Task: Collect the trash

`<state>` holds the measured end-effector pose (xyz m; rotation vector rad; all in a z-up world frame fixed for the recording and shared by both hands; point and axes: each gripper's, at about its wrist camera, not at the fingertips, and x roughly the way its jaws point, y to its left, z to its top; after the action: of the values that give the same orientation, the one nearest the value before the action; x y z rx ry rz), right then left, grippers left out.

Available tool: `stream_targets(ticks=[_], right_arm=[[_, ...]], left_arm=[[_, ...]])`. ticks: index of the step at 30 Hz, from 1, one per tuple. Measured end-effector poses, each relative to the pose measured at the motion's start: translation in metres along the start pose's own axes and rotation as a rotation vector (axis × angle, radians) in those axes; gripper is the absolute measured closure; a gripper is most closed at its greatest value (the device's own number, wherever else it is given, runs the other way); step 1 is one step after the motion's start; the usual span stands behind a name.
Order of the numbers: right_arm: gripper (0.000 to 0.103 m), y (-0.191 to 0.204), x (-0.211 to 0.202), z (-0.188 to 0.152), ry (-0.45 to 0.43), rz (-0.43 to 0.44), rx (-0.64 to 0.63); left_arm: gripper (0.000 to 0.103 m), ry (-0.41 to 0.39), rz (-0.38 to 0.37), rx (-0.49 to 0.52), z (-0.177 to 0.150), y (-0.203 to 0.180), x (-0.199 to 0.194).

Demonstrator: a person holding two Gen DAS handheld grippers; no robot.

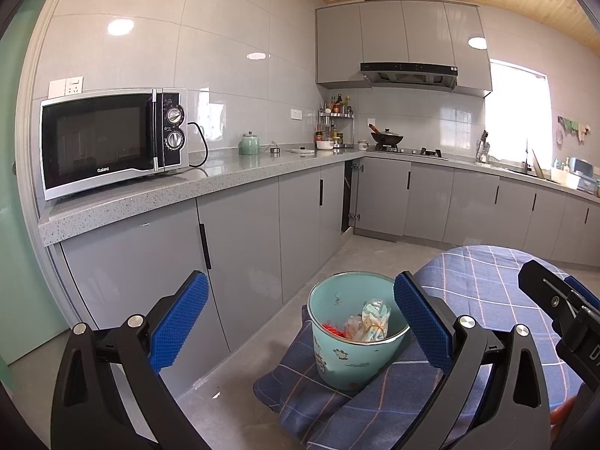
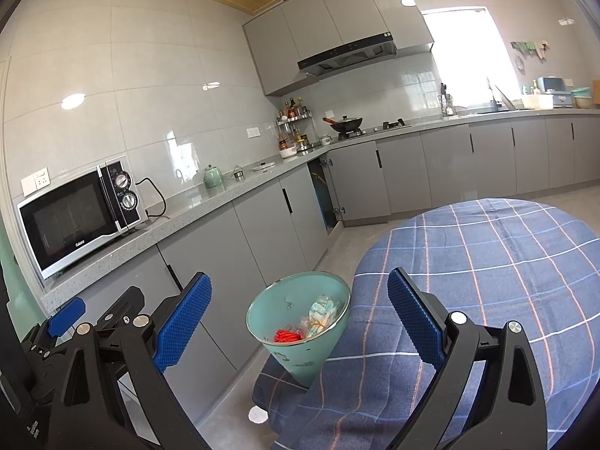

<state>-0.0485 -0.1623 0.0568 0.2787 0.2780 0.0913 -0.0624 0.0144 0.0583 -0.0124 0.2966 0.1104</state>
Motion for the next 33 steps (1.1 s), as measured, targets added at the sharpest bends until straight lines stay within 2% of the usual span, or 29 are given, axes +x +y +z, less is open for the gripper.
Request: stream_targets(ticks=[33], right_arm=[[0.009, -0.0002, -0.0013, -0.0009, 0.001, -0.006, 0.008]], left_arm=[[0.006, 0.004, 0.007, -0.013, -0.0026, -0.0009, 0.0009]])
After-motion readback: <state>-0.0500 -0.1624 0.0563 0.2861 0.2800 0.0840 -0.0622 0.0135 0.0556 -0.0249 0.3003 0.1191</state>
